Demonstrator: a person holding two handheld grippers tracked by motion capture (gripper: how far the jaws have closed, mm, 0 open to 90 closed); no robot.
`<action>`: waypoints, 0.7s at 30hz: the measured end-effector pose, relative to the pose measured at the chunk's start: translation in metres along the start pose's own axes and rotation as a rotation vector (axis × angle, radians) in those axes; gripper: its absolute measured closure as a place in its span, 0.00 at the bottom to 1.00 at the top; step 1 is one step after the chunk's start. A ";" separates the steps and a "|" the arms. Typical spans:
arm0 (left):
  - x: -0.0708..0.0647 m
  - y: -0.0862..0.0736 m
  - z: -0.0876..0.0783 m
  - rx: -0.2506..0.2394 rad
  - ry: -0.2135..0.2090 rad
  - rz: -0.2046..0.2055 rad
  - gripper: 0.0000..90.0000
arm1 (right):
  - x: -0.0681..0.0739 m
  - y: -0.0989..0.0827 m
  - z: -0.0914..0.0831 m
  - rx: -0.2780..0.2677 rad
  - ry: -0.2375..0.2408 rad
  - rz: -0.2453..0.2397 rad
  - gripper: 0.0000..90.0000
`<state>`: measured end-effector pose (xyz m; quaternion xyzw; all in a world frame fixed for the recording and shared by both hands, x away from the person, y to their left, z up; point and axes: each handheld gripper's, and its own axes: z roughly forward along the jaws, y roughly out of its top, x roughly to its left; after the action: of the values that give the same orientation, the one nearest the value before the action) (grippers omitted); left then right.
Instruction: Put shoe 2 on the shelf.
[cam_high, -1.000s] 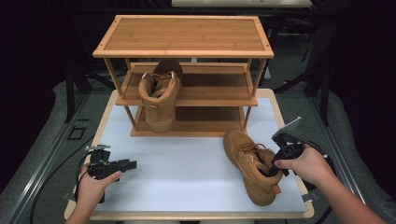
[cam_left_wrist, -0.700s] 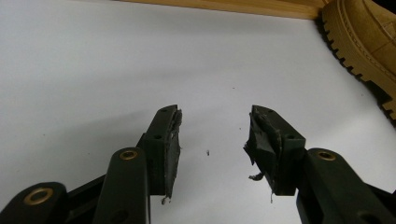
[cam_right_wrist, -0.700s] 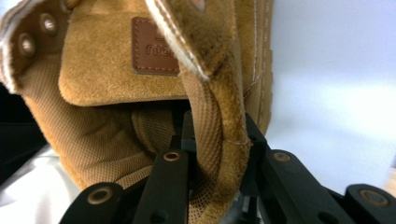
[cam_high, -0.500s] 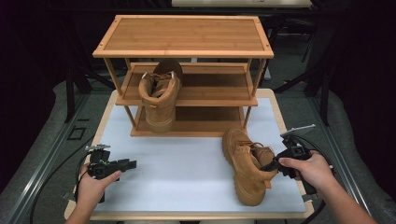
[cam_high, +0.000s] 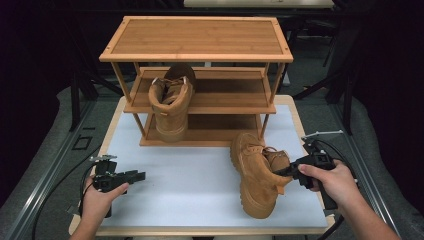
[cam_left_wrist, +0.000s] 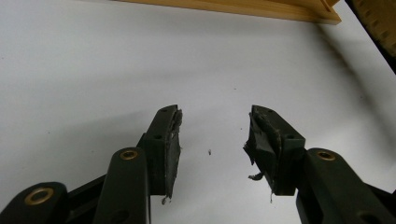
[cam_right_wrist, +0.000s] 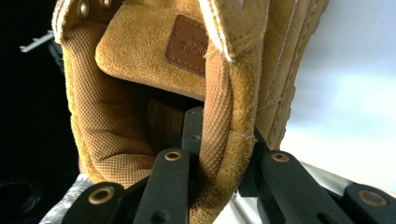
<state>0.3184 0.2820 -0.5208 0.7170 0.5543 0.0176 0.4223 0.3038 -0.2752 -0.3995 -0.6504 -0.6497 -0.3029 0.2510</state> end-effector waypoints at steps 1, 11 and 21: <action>0.000 0.000 0.000 -0.002 0.001 0.001 0.59 | 0.004 -0.001 -0.001 -0.009 0.003 0.000 0.87; 0.000 -0.001 -0.002 -0.005 0.001 -0.001 0.59 | 0.041 -0.003 -0.016 -0.038 0.015 -0.026 0.87; 0.000 -0.001 -0.003 -0.009 0.002 0.004 0.59 | 0.083 -0.004 -0.042 -0.079 0.045 -0.104 0.87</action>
<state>0.3162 0.2837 -0.5189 0.7161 0.5532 0.0214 0.4250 0.2950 -0.2477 -0.3106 -0.6183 -0.6643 -0.3555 0.2236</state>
